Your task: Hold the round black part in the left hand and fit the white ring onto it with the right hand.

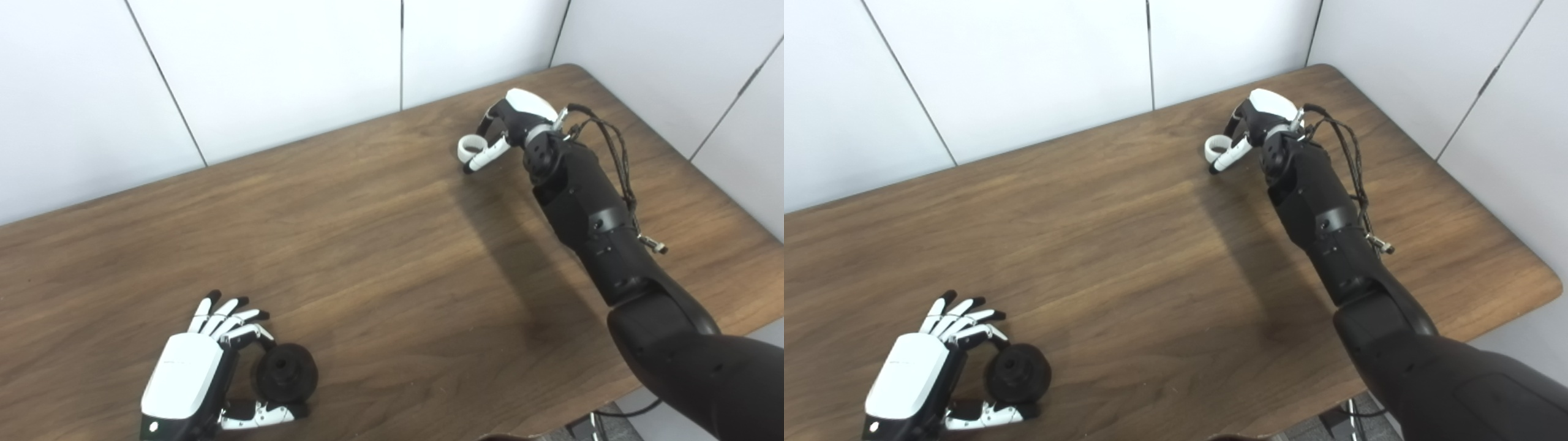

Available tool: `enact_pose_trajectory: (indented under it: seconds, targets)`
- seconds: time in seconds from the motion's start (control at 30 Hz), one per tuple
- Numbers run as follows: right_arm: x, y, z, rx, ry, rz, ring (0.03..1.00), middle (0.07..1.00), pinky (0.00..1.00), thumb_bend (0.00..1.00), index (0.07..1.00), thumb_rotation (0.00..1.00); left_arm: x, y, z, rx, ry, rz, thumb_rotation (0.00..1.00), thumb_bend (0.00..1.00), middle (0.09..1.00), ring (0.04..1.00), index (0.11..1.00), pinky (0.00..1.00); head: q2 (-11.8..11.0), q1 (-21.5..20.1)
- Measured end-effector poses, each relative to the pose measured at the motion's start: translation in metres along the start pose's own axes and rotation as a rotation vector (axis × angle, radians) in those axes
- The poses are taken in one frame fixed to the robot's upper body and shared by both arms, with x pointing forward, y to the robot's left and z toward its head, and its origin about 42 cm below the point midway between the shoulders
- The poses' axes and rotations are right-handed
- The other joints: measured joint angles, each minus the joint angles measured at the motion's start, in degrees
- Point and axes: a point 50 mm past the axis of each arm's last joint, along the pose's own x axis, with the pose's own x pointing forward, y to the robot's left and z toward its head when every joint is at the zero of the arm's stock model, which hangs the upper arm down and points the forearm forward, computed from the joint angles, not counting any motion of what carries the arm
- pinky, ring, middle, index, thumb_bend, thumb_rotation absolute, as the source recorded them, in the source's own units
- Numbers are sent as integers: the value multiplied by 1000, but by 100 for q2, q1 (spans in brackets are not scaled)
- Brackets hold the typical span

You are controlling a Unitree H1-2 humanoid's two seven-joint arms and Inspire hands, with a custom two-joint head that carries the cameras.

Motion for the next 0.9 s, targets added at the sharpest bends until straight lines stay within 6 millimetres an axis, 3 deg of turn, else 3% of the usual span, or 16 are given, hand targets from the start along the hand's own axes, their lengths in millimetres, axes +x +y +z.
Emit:
enact_pose_trajectory:
  seconds: [0.63,0.9]
  targets:
    - [-2,8,5,34,-32,-36,967,859,1000,524,485,133,0,0,1,-1,0,1,52,524,775,895,484,1000,-9,44]
    - [-9,0,0,9,-67,-43,970,861,1000,523,486,133,1,-1,2,-4,3,2,52,524,779,894,484,1000,0,176]
